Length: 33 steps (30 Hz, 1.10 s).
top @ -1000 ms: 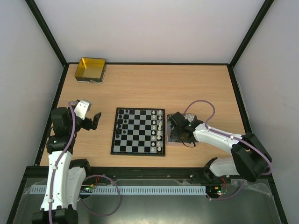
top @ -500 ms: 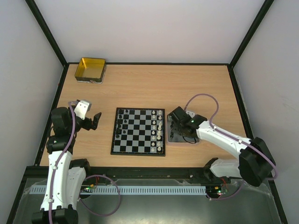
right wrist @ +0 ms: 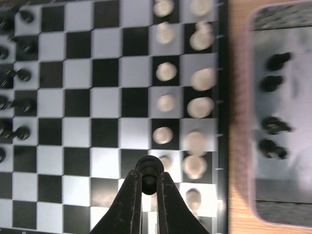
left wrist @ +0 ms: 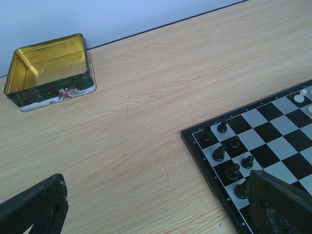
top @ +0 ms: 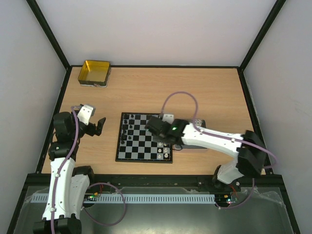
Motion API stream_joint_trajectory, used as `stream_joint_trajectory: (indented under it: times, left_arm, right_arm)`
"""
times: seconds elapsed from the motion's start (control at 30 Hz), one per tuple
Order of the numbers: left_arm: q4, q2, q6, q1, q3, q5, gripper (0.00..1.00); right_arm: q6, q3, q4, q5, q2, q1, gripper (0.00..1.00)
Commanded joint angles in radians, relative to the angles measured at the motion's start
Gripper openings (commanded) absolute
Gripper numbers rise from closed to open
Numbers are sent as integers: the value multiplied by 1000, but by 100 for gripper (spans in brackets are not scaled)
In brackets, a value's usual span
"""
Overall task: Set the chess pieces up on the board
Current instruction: Place the chess piece on the chessboard.
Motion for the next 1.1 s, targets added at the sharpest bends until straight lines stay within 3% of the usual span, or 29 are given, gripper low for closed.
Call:
stream_joint_trajectory:
  times: [0.0, 0.43, 1.07]
  left_arm:
    - [6, -9, 11, 5, -14, 10, 99]
    - [6, -10, 12, 6, -16, 7, 99]
    - [4, -18, 14, 7, -16, 9, 99]
  right_arm:
    - [42, 128, -12, 43, 152, 110, 4]
    - [-18, 470, 29, -38, 525, 220, 4]
    - [-42, 559, 21, -45, 647, 213, 6]
